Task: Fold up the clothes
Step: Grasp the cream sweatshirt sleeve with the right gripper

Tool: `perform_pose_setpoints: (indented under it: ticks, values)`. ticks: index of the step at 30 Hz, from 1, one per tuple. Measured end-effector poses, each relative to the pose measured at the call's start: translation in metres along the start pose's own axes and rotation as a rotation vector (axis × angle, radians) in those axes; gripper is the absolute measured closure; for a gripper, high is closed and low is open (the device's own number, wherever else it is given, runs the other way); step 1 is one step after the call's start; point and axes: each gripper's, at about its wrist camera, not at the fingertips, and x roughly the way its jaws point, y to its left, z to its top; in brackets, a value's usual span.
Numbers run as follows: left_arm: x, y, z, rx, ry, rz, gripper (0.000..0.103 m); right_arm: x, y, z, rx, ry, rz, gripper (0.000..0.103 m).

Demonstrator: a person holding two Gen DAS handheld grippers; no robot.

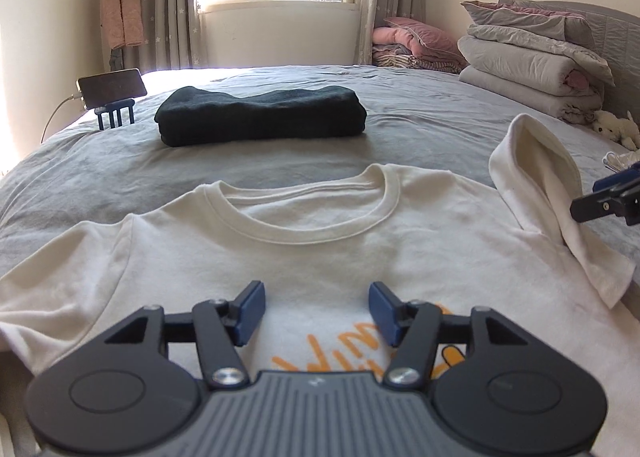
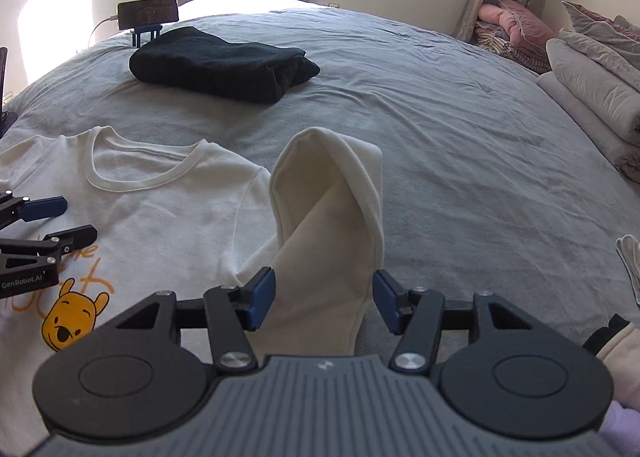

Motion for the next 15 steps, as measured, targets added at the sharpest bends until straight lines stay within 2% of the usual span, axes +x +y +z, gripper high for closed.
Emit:
perform_pose_setpoints:
  ticks: [6, 7, 9, 10, 11, 15]
  values:
    - [0.001, 0.000, 0.000, -0.004, 0.003, -0.006, 0.042, 0.023, -0.009, -0.017, 0.036, 0.101, -0.012, 0.046]
    - [0.001, 0.000, -0.001, -0.003, 0.004, -0.005, 0.041, 0.024, -0.010, -0.017, 0.046, 0.107, 0.002, 0.049]
    - [0.002, 0.000, -0.001, 0.000, 0.007, -0.004, 0.041, 0.023, -0.007, -0.015, 0.036, 0.123, 0.030, 0.081]
    - [0.002, -0.001, -0.001, 0.002, 0.008, -0.003, 0.041, 0.022, -0.003, -0.014, 0.015, 0.133, 0.039, 0.084]
    - [0.002, -0.001, 0.000, 0.004, 0.009, -0.001, 0.040, 0.021, 0.002, -0.013, -0.024, 0.144, 0.030, 0.093]
    - [0.001, -0.003, 0.001, 0.015, 0.012, 0.007, 0.040, 0.014, 0.012, -0.008, -0.110, 0.173, -0.013, 0.095]
